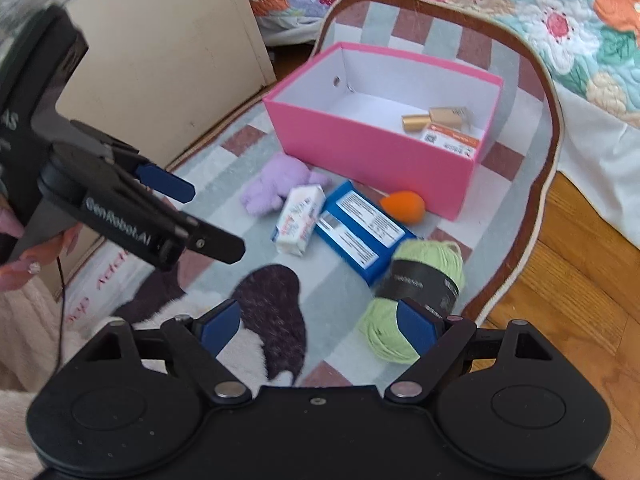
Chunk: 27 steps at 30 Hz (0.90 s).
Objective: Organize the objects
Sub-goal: 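Move the left tool to the green yarn ball with black band, then close the left tool on the yarn ball and lift it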
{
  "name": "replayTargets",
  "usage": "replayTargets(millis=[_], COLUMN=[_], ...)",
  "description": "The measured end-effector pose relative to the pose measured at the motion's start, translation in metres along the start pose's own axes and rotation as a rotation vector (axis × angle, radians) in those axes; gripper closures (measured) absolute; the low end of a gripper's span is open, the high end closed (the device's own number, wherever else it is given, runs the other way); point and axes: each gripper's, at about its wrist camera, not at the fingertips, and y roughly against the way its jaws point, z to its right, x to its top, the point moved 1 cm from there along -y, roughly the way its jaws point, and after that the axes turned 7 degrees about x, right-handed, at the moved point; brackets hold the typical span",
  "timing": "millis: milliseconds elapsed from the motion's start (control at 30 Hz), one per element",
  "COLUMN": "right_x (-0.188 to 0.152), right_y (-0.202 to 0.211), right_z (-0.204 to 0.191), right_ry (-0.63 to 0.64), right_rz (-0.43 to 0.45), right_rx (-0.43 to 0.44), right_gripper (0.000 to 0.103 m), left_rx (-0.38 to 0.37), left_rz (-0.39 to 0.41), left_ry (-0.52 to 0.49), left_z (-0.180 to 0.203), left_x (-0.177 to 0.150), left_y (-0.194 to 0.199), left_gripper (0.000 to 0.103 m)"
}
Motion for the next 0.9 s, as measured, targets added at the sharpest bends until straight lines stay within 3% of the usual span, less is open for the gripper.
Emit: replayTargets(millis=[200,400,533,767,800,900], right_x=[-0.021,-0.035,-0.039,-0.042,-0.043,-0.044], right_y=[-0.024,-0.047,-0.056,-0.076,-0.078,-0.081], right_z=[0.013,0.022,0.029,0.040,0.041,0.047], right_ry=[0.058,0.098,0.069,0.060,0.056,0.036], right_rz=[0.034,0.086,0.132,0.130,0.132,0.144], right_rx=[-0.085,-0.139,-0.161,-0.182,-0.189,-0.201], right_gripper=[0.015,0.015,0.015,0.015,0.015,0.014], left_rx=[-0.105,-0.172,-0.164,-0.192,-0.190,-0.191], left_rz=[0.057,0.030,0.032,-0.010,-0.014,-0.043], left_ry=[0.019,0.010,0.008,0.064,0.072,0.068], left_z=[0.028,0.060,0.073,0.077,0.077,0.081], left_x=[0.011,0.016,0.016,0.015,0.014,0.011], left_y=[-0.022,-0.059,-0.083,-0.117,-0.121,-0.133], left_gripper=[0.008,0.009,0.009,0.013,0.016,0.038])
